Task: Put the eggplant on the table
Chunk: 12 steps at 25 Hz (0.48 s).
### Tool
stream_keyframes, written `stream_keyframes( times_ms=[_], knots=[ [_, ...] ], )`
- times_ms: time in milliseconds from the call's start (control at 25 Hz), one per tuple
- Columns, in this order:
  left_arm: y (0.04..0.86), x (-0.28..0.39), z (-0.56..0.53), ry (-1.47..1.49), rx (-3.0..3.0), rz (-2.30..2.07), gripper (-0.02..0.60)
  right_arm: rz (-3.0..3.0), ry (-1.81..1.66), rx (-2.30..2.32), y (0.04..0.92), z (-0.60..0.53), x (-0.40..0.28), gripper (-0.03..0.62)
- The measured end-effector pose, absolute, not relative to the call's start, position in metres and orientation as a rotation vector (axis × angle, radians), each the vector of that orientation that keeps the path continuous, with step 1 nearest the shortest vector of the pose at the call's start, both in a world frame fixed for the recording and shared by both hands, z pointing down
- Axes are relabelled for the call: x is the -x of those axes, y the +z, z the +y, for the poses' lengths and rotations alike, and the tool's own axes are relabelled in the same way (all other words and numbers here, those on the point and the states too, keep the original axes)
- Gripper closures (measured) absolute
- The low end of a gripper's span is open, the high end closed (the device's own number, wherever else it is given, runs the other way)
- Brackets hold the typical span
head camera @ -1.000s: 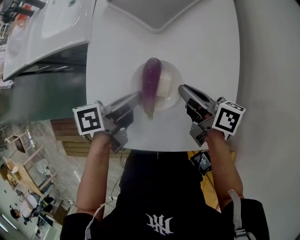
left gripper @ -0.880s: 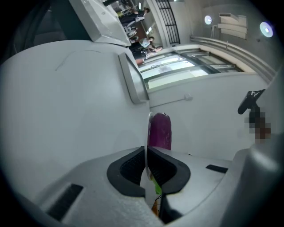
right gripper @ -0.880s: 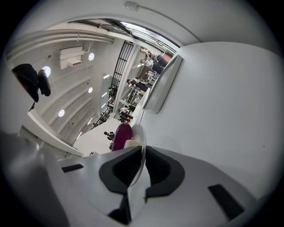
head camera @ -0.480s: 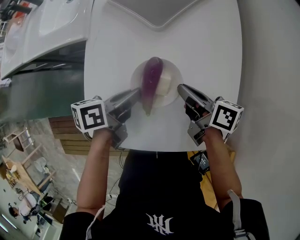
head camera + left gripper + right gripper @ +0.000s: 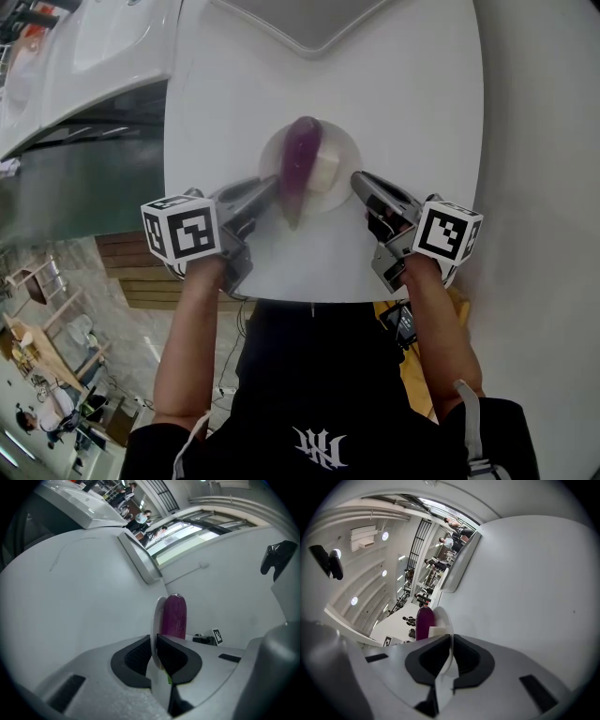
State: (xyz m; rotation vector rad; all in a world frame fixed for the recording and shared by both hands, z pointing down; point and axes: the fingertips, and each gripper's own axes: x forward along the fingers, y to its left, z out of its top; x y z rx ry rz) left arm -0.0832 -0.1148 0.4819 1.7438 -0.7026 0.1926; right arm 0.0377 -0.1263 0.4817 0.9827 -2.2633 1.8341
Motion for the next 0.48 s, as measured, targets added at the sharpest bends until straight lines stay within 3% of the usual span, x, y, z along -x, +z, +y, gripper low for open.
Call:
stream_keyframes(
  times_ms=[480],
  knots=[
    [0.4871, 0.0848, -0.1132, 0.273, -1.777, -0.723, 0.554, -2.216, 1.857, -0.978, 0.4877, -0.1210, -0.0380, 0.574]
  ],
)
